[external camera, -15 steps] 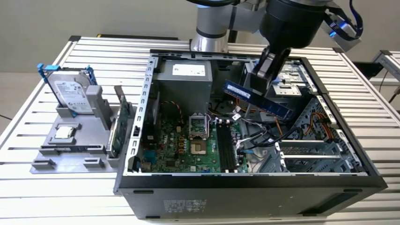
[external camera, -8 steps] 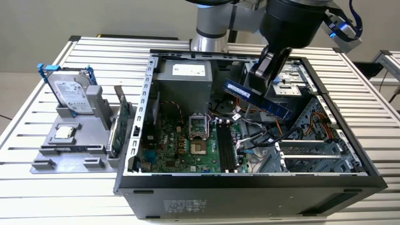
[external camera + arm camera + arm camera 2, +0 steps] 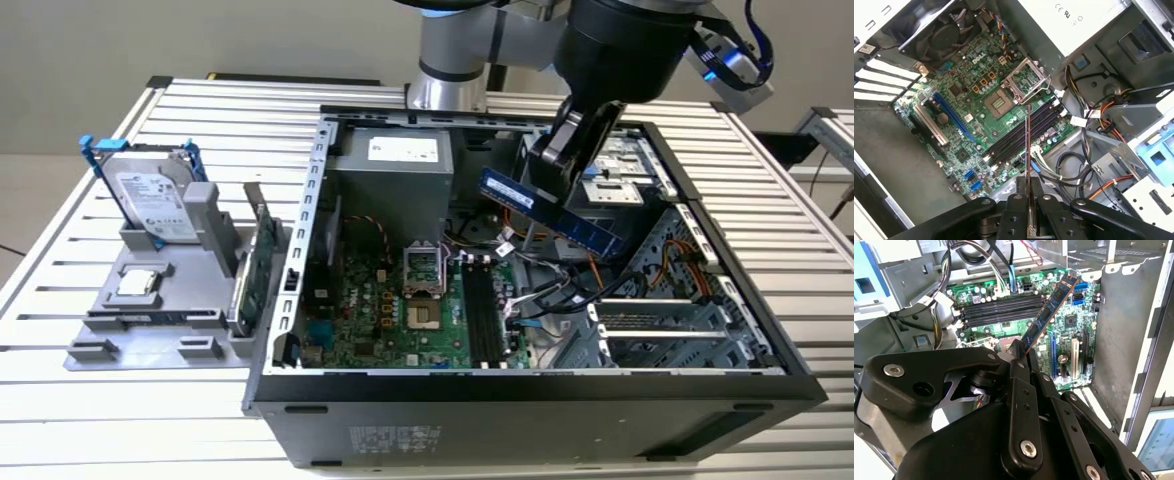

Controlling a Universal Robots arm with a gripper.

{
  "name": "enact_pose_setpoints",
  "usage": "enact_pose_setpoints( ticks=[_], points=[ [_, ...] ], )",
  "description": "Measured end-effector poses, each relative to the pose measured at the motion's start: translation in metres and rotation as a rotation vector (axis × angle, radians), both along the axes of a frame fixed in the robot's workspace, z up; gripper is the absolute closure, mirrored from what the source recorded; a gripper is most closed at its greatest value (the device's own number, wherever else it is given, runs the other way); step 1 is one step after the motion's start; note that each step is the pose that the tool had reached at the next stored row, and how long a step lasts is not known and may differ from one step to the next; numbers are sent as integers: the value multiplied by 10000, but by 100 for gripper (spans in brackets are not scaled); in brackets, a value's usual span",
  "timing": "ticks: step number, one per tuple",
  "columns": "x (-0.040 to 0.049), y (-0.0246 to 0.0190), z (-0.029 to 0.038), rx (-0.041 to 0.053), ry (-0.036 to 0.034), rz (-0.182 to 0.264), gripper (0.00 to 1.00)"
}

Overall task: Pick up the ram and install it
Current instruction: 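Insert the ram into the slot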

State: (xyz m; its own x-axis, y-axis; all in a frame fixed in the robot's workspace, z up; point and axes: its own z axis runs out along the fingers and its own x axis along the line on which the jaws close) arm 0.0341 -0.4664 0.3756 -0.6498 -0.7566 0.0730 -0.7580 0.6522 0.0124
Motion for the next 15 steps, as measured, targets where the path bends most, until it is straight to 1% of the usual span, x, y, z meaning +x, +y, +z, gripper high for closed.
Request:
enact_pose_setpoints(
  ticks=[4, 15],
  points=[
    [0, 0, 0, 1, 0, -56, 100],
    [0, 0, 0, 0, 0, -1166, 100]
  ],
)
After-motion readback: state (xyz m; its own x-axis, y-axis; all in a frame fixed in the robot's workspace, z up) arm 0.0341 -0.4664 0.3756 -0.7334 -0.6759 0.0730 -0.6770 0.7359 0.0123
